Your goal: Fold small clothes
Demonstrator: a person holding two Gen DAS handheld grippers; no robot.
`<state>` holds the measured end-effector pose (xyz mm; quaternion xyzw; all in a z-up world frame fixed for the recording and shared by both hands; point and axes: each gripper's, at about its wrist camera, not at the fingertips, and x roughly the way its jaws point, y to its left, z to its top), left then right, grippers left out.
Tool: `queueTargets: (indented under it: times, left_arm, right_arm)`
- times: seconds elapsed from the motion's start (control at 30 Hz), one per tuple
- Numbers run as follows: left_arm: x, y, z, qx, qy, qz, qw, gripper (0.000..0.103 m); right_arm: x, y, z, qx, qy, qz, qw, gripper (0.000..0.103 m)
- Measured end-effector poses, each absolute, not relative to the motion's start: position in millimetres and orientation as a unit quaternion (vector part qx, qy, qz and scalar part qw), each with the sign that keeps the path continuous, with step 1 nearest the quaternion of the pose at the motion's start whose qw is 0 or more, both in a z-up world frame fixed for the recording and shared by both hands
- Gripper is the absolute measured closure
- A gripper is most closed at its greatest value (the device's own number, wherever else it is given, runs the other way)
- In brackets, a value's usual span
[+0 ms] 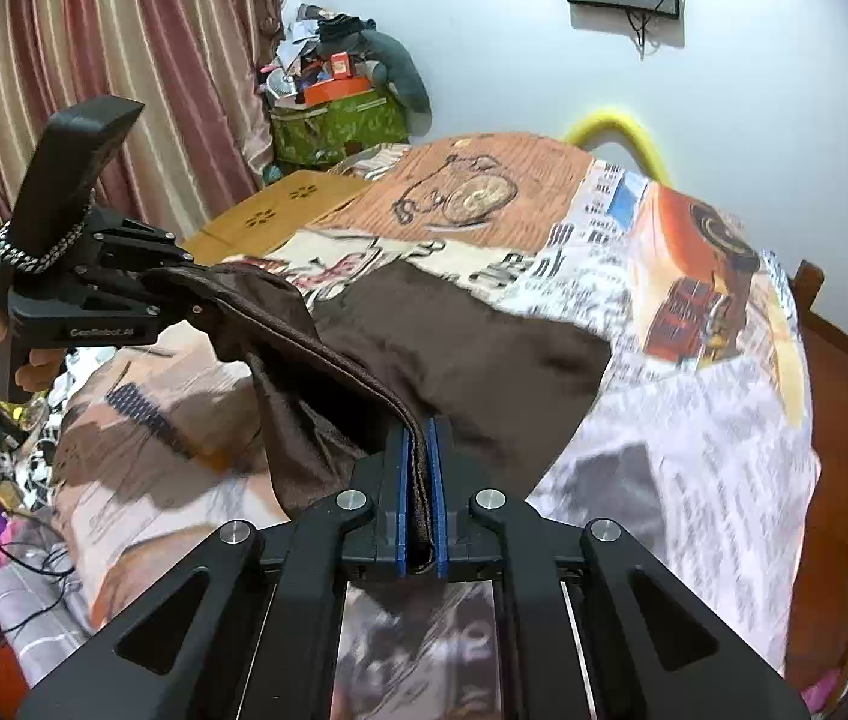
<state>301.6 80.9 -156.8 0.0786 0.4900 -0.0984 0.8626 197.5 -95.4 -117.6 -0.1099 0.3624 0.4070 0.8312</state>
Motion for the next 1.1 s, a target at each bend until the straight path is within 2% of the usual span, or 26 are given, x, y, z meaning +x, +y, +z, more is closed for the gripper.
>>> queueTargets:
  times: [0.23,0.4,0.5,0.57,0.63,0.77,0.83,0.87,0.9,0.97,1.07,1.1]
  left_arm:
    - [360,88,-171,0.112,0.518,-0.121,0.839,0.091]
    - [409,95,-204,0.112,0.555,-0.126,0.815,0.089]
    - [429,100,-223,0.114,0.566,-0.109,0.809,0.073]
    - [438,105,-232,0.11,0.564,-0.099,0.812,0.05]
    - [444,111,-235,0.096,0.558,-0.092,0.819,0.04]
    - [447,118,-230,0.089,0.542,-0.076,0.832,0.038]
    - [445,123,-222,0.081,0.532,-0.068,0.84,0.038]
    - [443,125,-216,0.079,0.525,-0.062,0.845,0.038]
    - [439,127,-210,0.077,0.517,-0.056,0.851,0.038]
    - [430,131,-197,0.071,0.503,-0.048,0.86,0.035]
    - [410,139,-183,0.066,0.482,-0.04,0.873,0.024]
    - [405,140,-182,0.067,0.476,-0.037,0.876,0.023]
  right_arm:
    - [237,-88,-112,-0.117,0.344,0.39,0.846,0.098]
    - [267,-78,-128,-0.127,0.35,0.373,0.85,0.098]
    - [289,-74,-147,-0.128,0.371,0.358,0.847,0.098]
    - [303,-72,-160,-0.127,0.388,0.348,0.844,0.098]
    - [313,-73,-171,-0.121,0.397,0.339,0.844,0.098]
    - [330,-80,-182,-0.096,0.417,0.324,0.844,0.098]
    - [332,-83,-180,-0.078,0.422,0.323,0.844,0.094]
    - [332,-85,-178,-0.075,0.421,0.32,0.845,0.087]
    - [330,-86,-174,-0.074,0.419,0.316,0.848,0.075]
    - [324,-90,-163,-0.072,0.404,0.314,0.856,0.061]
    - [310,-92,-146,-0.073,0.382,0.321,0.863,0.053]
    - [305,-93,-142,-0.073,0.379,0.324,0.864,0.05]
